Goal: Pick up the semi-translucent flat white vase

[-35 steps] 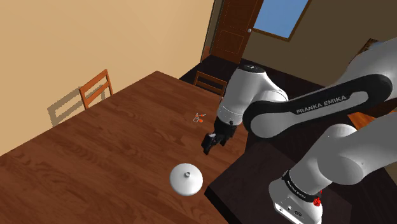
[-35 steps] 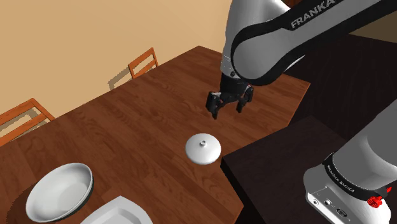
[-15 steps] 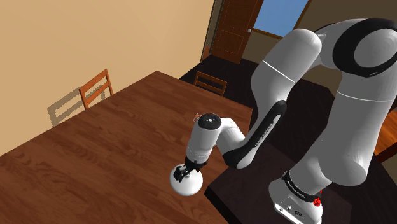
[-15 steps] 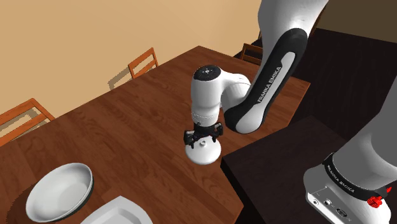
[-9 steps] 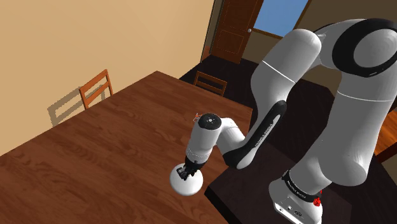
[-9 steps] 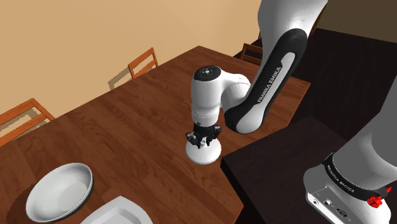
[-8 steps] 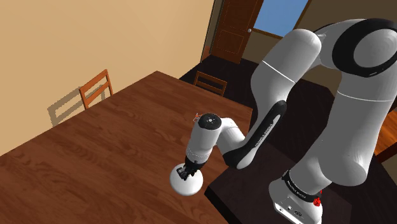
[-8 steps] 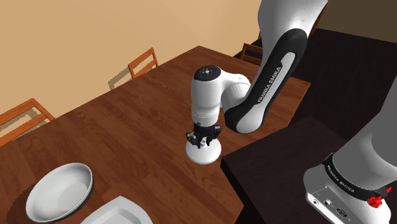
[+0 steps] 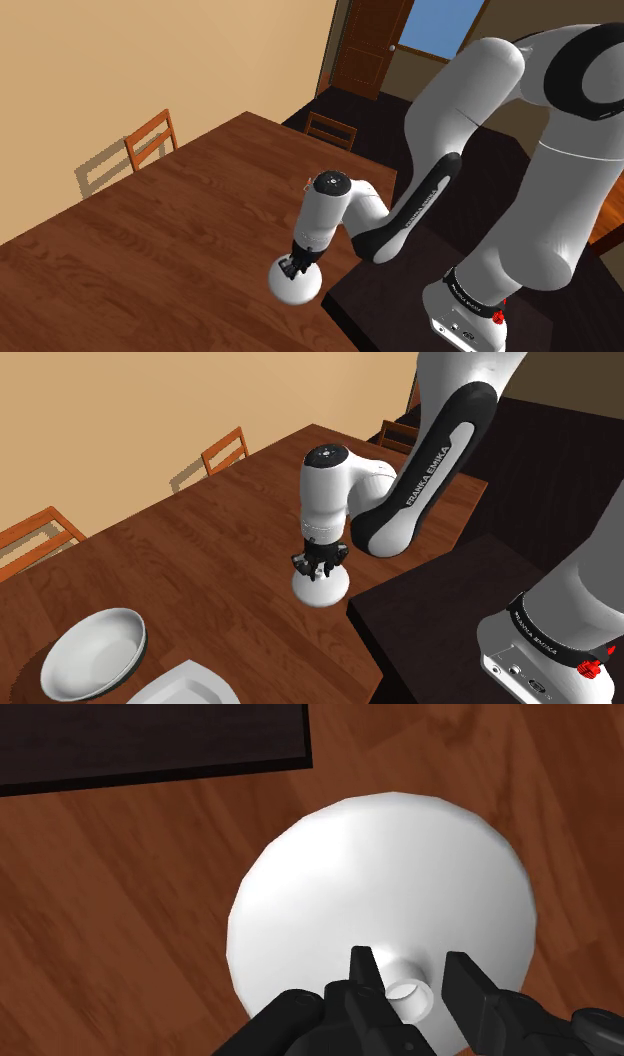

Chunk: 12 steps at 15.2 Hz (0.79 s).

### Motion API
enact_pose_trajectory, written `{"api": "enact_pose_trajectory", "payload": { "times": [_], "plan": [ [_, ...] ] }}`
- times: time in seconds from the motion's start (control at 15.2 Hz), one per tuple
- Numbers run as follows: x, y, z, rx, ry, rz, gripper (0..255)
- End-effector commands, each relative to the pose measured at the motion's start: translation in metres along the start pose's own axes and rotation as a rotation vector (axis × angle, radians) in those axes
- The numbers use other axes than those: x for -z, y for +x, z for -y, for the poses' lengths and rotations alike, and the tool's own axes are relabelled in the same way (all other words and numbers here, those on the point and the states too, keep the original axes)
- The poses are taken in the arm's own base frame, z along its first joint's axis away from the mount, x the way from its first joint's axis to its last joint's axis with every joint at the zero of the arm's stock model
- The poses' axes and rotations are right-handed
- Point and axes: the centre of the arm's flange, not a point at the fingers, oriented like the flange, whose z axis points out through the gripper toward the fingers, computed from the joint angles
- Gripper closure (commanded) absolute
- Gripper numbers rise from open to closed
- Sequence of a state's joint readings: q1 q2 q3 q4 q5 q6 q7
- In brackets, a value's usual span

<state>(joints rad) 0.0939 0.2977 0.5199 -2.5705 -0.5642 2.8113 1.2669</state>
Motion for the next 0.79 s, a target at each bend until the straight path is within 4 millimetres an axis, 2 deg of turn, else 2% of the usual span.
{"api": "enact_pose_trajectory", "payload": {
  "times": [0.0,0.59,0.73],
  "plan": [
    [0.011,-0.001,0.000,0.000,0.000,0.000,255],
    [0.058,0.001,0.000,0.000,0.000,0.000,255],
    [0.059,0.001,0.000,0.000,0.000,0.000,255]
  ]
}}
